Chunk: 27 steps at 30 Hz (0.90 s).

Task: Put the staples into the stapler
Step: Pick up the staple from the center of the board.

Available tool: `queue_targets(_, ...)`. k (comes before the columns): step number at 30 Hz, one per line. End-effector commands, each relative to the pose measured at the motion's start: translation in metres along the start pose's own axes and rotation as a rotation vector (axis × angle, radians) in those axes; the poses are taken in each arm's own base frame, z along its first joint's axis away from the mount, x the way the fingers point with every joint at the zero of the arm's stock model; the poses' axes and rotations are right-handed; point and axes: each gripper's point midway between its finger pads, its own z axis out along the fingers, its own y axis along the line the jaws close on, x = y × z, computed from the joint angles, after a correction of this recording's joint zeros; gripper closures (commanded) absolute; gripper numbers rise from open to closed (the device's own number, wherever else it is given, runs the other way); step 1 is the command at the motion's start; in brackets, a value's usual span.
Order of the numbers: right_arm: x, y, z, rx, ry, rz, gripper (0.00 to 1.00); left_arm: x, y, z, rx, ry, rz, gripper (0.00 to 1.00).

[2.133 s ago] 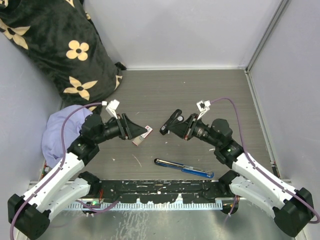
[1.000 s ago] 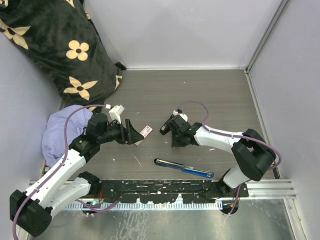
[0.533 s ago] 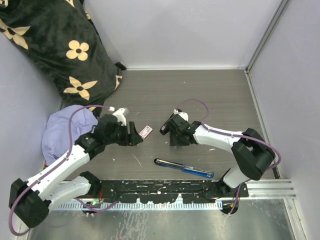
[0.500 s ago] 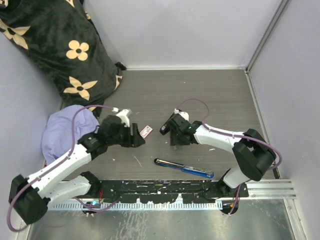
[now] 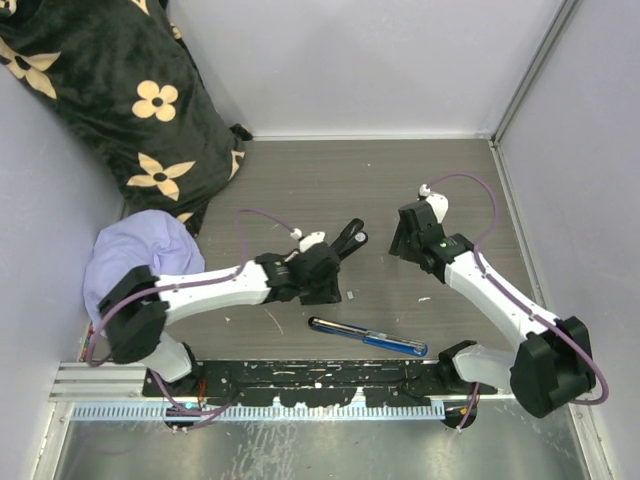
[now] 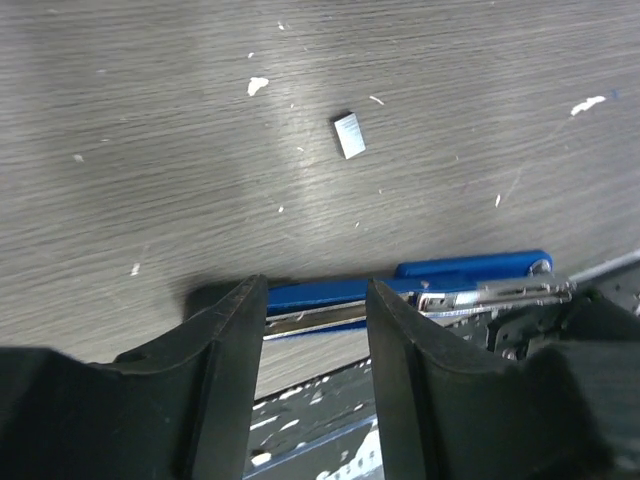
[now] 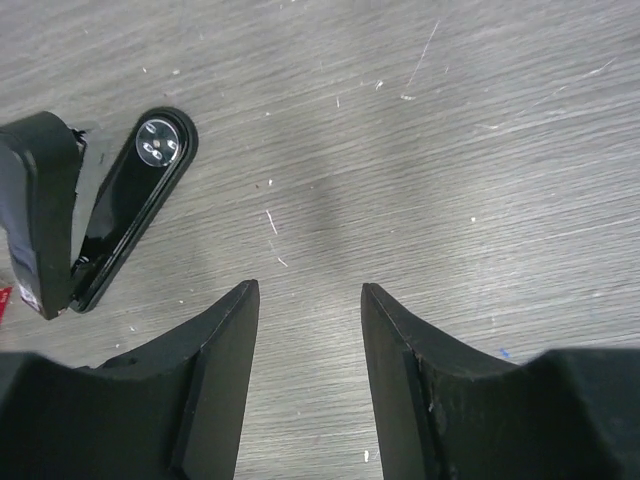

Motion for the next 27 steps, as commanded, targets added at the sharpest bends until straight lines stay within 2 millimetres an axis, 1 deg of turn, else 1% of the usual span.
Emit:
queue_targets(1,-0.026,-0.01,-0.019,0.023,-0.114,0.008,0.49,-0.008,-0.017,0.014,-0.109,-0.032,-0.079,0.56)
queue_targets(4,-0.03,-0.008,-0.026,-0.006,-0.13,0.016,0.48,-0.008,-0.014,0.025,-0.203,-0.031,-0.068,0.57)
queue_targets(8,-0.035,-0.007,-0.034,-0.027,-0.153,0.015,0.49,-0.006,-0.021,0.043,-0.229,-0.012,-0.089,0.59)
queue_targets(12,-0.041,-0.008,-0.042,-0.039,-0.182,0.005,0.49,0.004,-0.018,0.064,-0.283,0.03,-0.09,0.6)
queue_targets(16,-0.046,-0.008,-0.05,-0.054,-0.206,-0.001,0.49,0.006,-0.019,0.079,-0.314,0.046,-0.084,0.59)
queue_targets(18,-0.047,-0.008,-0.052,-0.058,-0.213,-0.001,0.49,0.004,-0.023,0.083,-0.319,0.047,-0.075,0.6)
queue_targets(22,-0.046,-0.008,-0.053,-0.066,-0.215,-0.01,0.49,0.001,-0.023,0.089,-0.342,0.039,-0.063,0.59)
queue_targets(27,-0.041,-0.007,-0.048,-0.072,-0.201,-0.021,0.5,-0.001,-0.026,0.094,-0.338,0.034,-0.054,0.59)
